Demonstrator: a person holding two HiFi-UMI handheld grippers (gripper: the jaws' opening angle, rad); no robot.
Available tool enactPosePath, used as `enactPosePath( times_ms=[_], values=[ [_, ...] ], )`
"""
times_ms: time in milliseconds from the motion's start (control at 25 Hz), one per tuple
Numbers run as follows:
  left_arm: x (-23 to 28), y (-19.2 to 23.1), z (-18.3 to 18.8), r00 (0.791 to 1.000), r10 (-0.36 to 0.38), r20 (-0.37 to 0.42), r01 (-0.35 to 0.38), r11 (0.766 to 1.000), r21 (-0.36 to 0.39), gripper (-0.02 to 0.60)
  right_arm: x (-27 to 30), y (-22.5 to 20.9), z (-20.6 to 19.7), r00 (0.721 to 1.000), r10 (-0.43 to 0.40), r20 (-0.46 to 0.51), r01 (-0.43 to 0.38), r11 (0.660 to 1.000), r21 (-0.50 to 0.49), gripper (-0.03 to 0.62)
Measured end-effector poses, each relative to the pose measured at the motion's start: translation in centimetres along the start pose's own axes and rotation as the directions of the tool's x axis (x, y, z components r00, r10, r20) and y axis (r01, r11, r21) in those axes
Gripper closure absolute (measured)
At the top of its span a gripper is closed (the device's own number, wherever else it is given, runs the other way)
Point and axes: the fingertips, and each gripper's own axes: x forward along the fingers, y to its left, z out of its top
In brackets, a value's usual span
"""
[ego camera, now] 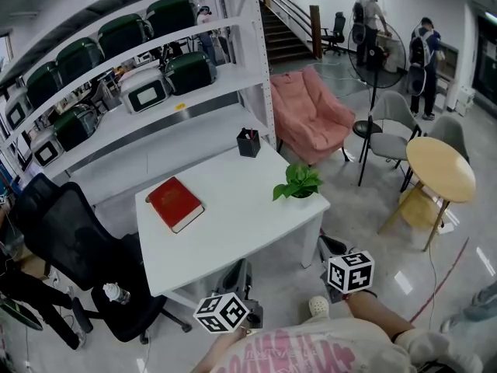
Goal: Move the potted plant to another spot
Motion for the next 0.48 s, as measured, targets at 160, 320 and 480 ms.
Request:
enactPosePath(
  times_ms=[160,320,480],
  values=[
    [0.15,0.08,-0.07,1.000,-0.003,-0.009,0.003,1.000,-0.003,0.557,0.07,-0.14,0.38,1.000,-0.006,0.003,0.006,1.000,-0.005,0.582],
    [0.12,0.19,-0.17,1.000,0.000,-0.015,0.000,1.000,-0.007,0.557,0.04,-0.20,0.37,1.000,-0.011,-0.004,0.011,1.000,-0.009,0.582],
    [0.24,0.45,-0.14,1.000,0.002,-0.011,-0.003,1.000,-0.009,0.557,0.26,-0.25,0.11,1.000,-0.013,-0.009,0.013,1.000,-0.009,0.582]
  ],
)
